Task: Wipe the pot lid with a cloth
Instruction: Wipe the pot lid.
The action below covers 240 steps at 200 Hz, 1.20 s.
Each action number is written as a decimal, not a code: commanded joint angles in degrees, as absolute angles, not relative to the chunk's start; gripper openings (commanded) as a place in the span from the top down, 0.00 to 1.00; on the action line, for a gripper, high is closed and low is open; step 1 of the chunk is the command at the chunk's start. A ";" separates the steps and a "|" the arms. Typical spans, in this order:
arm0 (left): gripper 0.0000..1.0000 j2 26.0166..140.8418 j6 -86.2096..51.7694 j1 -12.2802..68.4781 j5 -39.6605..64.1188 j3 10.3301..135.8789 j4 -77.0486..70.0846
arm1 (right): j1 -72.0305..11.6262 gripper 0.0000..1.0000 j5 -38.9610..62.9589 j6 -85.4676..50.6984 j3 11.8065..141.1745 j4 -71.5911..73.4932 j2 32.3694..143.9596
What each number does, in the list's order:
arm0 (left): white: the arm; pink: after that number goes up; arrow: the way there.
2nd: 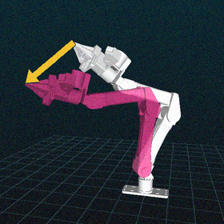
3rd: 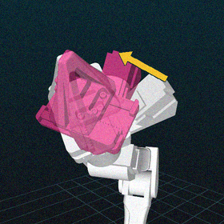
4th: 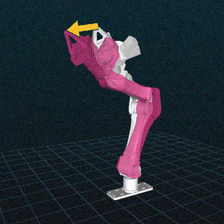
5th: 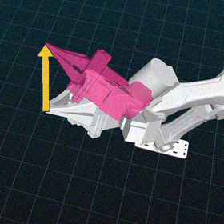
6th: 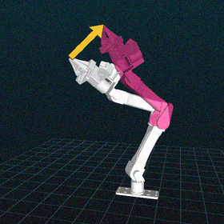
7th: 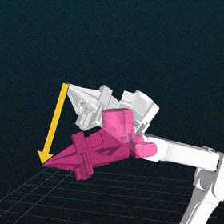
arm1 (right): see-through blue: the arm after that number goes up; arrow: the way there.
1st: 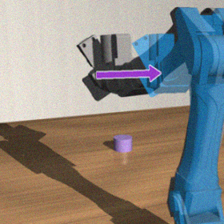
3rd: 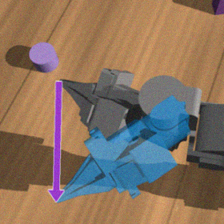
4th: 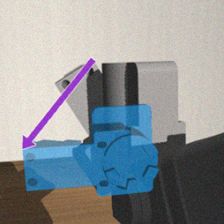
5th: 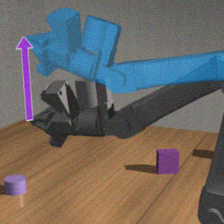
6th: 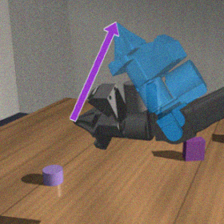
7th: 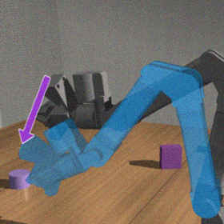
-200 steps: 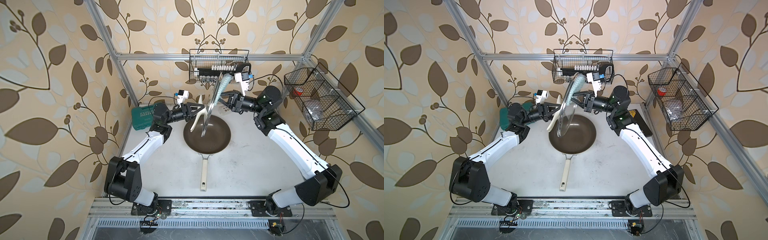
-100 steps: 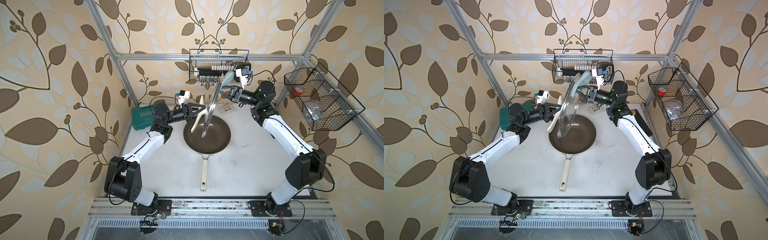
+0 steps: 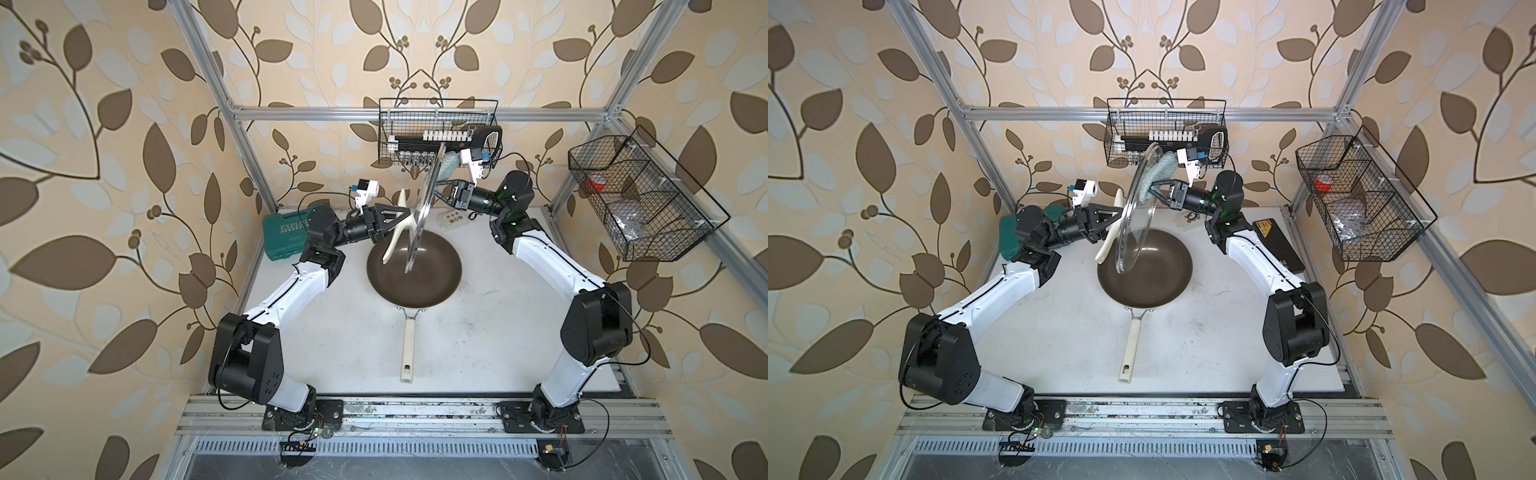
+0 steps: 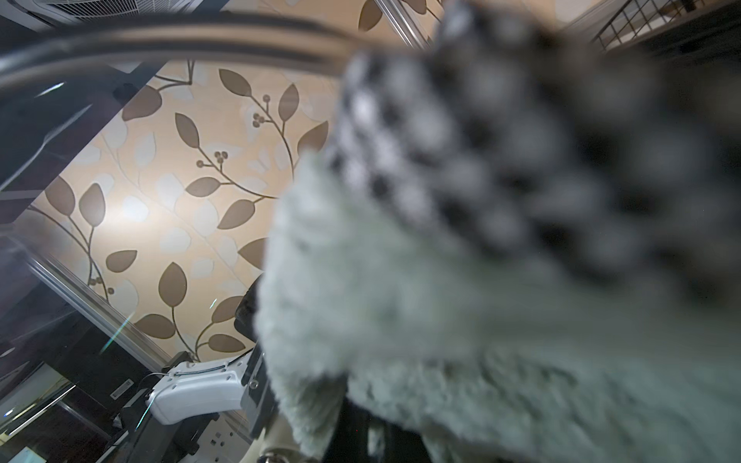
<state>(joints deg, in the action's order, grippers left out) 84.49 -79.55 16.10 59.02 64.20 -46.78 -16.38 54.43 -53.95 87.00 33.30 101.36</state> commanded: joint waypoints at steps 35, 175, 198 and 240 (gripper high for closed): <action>1.00 77.04 -76.58 16.79 56.52 71.54 -58.35 | -18.58 1.00 54.49 -53.89 82.76 37.07 104.28; 1.00 74.19 -72.61 16.79 54.50 73.08 -53.61 | -22.33 1.00 54.21 -51.59 74.13 38.67 102.72; 1.00 74.09 -72.17 16.79 54.15 73.39 -53.05 | -23.06 1.00 54.24 -51.15 72.68 38.59 102.07; 1.00 74.18 -71.52 16.79 53.22 73.38 -52.60 | -25.16 1.00 54.16 -50.37 69.59 37.93 99.65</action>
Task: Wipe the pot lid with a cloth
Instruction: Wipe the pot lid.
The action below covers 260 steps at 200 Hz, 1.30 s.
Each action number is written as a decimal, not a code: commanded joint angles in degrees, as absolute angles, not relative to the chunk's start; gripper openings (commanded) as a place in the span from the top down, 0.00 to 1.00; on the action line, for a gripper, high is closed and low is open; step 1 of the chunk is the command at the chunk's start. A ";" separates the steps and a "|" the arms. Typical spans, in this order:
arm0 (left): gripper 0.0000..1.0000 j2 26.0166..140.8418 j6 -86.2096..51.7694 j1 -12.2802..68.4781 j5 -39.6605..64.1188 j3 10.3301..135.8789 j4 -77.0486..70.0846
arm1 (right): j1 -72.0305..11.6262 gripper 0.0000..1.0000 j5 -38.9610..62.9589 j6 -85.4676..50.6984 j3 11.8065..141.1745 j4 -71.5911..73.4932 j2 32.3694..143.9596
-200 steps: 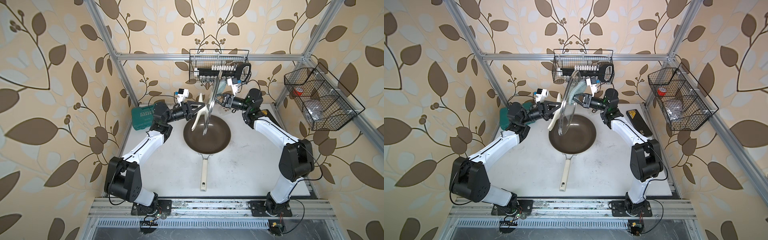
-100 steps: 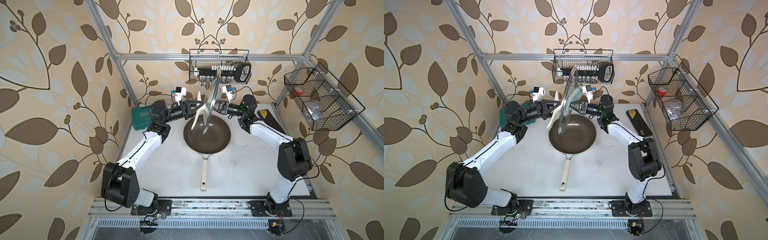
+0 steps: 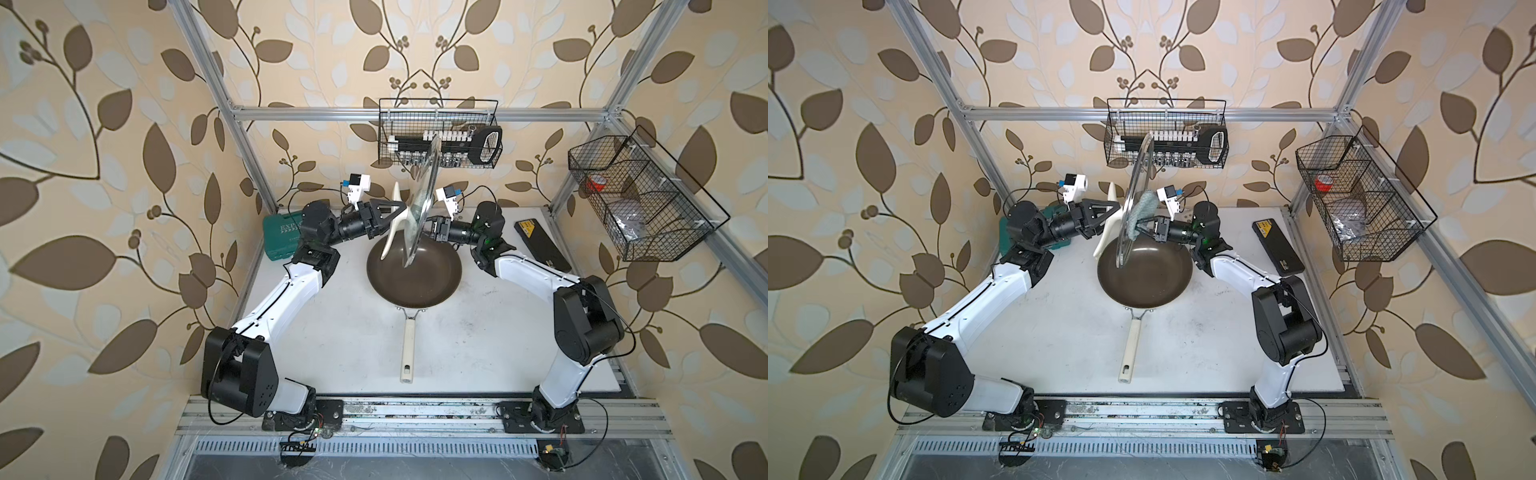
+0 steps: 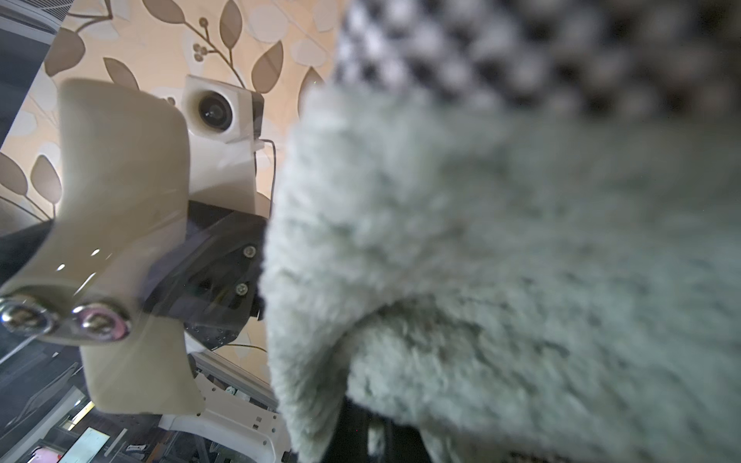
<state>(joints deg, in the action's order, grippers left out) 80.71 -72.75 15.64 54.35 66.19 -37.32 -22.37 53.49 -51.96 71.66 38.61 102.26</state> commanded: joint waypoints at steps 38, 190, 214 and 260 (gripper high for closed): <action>1.00 74.52 -71.48 16.79 52.22 72.95 -53.06 | -27.79 1.00 53.72 -50.16 66.59 36.66 96.67; 1.00 76.02 -69.15 16.70 50.43 68.48 -52.06 | -34.14 1.00 51.99 -46.26 61.37 30.49 79.45; 1.00 76.43 -68.39 16.70 50.62 68.14 -51.10 | -34.14 1.00 52.00 -45.33 62.49 28.06 77.27; 1.00 77.12 -68.29 16.70 51.74 67.28 -51.09 | -33.82 1.00 50.50 -42.54 65.92 23.46 75.18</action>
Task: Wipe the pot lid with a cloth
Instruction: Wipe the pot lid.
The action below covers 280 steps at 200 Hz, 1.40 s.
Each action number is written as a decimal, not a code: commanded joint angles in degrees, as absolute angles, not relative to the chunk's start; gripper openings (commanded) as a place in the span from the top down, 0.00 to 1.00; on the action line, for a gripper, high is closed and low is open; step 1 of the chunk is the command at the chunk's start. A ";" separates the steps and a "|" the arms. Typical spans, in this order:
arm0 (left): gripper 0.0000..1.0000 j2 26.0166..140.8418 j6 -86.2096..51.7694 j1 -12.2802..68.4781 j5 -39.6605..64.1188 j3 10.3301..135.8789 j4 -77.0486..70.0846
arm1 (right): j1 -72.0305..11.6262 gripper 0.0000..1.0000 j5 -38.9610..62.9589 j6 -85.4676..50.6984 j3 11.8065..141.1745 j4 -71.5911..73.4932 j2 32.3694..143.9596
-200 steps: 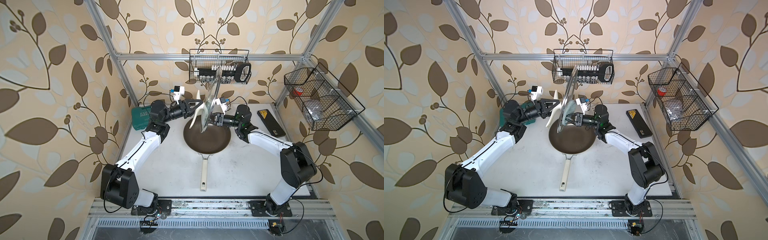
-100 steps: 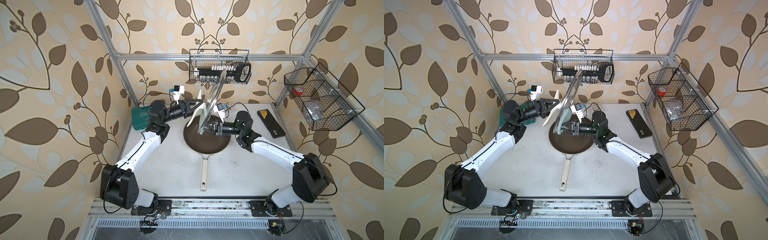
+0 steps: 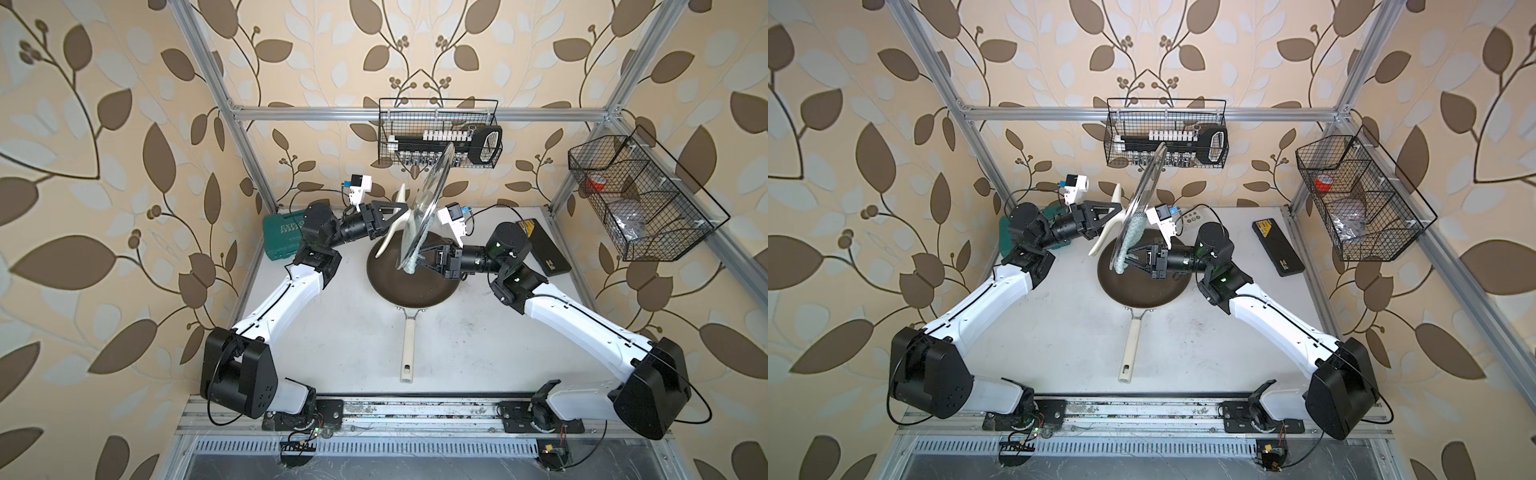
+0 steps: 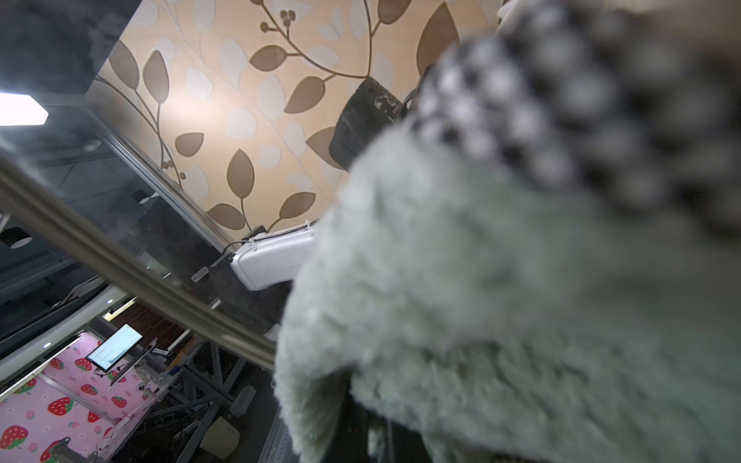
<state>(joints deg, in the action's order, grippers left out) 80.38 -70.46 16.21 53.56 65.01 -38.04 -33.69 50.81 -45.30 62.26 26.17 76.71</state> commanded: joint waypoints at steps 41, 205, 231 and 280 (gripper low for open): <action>1.00 77.43 -68.73 16.70 53.91 67.72 -51.24 | -31.32 1.00 50.17 -40.08 72.52 18.27 75.20; 1.00 73.56 -71.81 16.70 55.58 70.92 -52.90 | -22.39 1.00 54.23 -43.62 77.74 23.55 89.81; 1.00 73.70 -71.52 16.72 54.68 71.03 -53.16 | -25.34 1.00 54.40 -42.33 74.72 23.23 89.09; 1.00 74.74 -71.81 16.70 53.96 70.46 -54.55 | -32.39 1.00 54.40 -40.43 69.28 22.46 84.78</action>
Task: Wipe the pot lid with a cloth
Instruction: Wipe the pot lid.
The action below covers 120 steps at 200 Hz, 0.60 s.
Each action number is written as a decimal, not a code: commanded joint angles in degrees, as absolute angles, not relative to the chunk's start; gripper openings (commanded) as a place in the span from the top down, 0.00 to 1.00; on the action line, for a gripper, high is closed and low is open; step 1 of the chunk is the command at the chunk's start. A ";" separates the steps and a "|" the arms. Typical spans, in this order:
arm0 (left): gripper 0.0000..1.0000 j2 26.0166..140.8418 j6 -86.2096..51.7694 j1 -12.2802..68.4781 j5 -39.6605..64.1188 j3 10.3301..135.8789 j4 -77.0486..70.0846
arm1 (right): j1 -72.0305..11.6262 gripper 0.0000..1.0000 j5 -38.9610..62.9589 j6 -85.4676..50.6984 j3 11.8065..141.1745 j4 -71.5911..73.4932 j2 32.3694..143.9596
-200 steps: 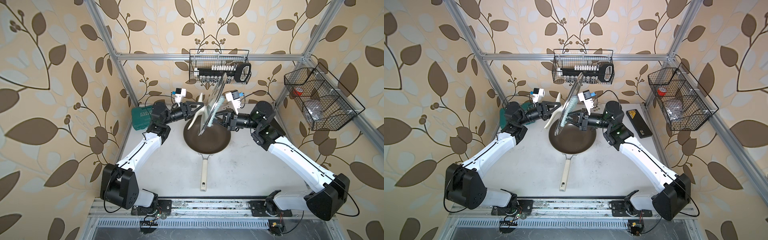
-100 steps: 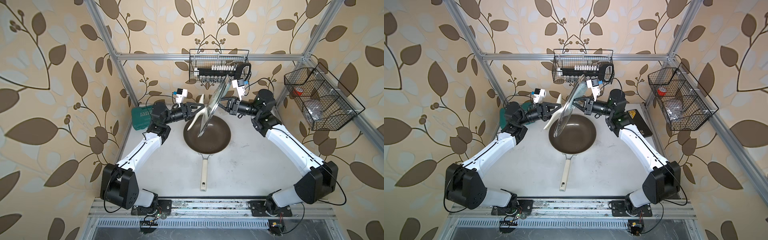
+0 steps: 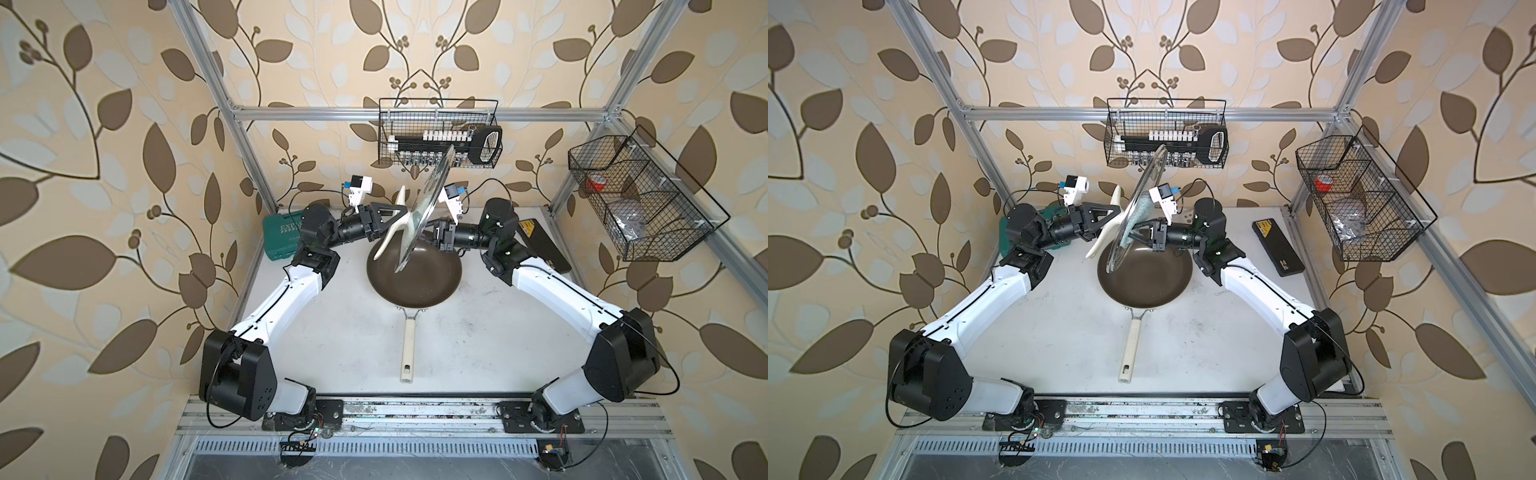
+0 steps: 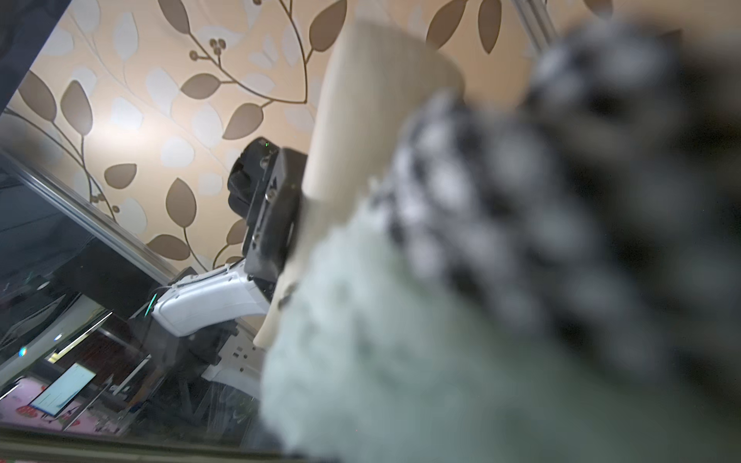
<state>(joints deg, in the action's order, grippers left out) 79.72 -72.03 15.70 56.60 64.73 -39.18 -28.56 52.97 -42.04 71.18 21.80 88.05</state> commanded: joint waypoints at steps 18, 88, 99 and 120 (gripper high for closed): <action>1.00 75.06 -72.07 16.70 54.04 70.07 -55.01 | -34.00 1.00 54.16 -40.10 68.90 21.68 82.22; 1.00 74.89 -72.40 16.70 54.14 68.37 -55.72 | -33.28 1.00 51.77 -35.45 74.43 12.17 75.01; 1.00 74.80 -72.50 16.70 54.23 68.32 -55.89 | -32.24 1.00 51.21 -35.25 75.76 11.73 75.44; 1.00 74.47 -72.73 16.70 54.23 68.07 -56.09 | -29.80 1.00 50.77 -35.25 78.38 11.74 77.44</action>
